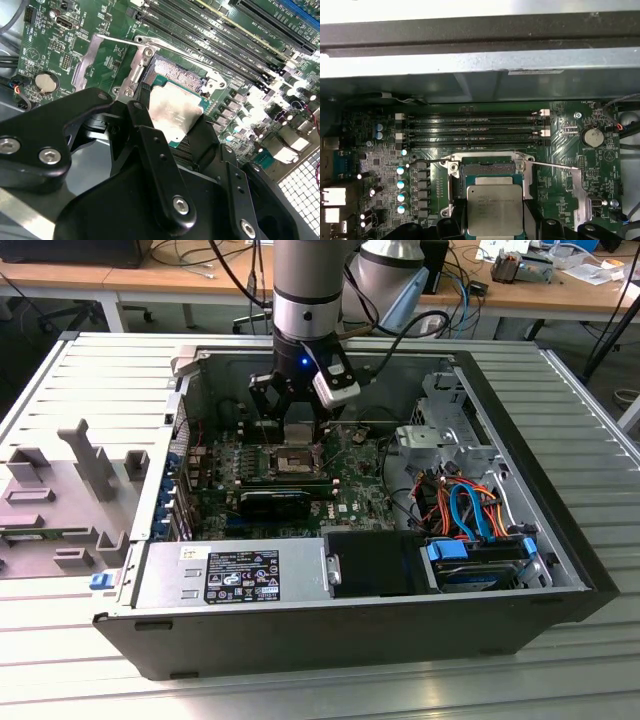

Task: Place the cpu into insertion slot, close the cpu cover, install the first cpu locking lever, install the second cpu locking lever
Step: 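Place the cpu into insertion slot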

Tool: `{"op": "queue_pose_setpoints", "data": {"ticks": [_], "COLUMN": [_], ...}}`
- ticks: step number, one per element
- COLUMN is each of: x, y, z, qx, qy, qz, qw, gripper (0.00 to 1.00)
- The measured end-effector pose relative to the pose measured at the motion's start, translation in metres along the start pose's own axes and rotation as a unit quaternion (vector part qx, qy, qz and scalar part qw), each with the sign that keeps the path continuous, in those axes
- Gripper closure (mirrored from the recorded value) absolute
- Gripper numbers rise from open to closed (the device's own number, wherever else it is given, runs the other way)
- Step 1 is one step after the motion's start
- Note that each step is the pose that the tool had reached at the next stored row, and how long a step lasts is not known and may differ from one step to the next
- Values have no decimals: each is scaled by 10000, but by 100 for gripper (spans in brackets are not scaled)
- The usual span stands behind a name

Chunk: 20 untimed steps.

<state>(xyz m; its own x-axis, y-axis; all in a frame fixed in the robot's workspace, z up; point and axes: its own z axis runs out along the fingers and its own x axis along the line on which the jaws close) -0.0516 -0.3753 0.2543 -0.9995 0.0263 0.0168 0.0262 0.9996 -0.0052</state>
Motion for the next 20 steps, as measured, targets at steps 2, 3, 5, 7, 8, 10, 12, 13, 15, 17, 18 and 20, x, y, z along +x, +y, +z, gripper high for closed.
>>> {"op": "queue_pose_setpoints", "data": {"ticks": [2,3,5,7,8,10,12,13,15,17,18,20], "x": [0,0,0,0,0,0,0,0,0,0,0,0], "y": [0,0,1,0,1,0,0,0,0,0,0,0], "z": [0,0,0,0,0,0,0,0,0,0,0,0], "qx": [1,1,-5,-5,-8,-9,-8,-7,-6,-6,-5,-4], "qy": [0,0,0,0,0,0,0,0,-1,-1,-1,-1], "qz": [1,0,-4,-26,-62,-115,-202,-237,-295,-343,-361,-408], "qw": [10000,10000,10000,10000,10000,9999,9998,9997,9996,9994,9993,9992], "gripper": [46,46,46,46,46,46,46,46,46,46,46,46]}}
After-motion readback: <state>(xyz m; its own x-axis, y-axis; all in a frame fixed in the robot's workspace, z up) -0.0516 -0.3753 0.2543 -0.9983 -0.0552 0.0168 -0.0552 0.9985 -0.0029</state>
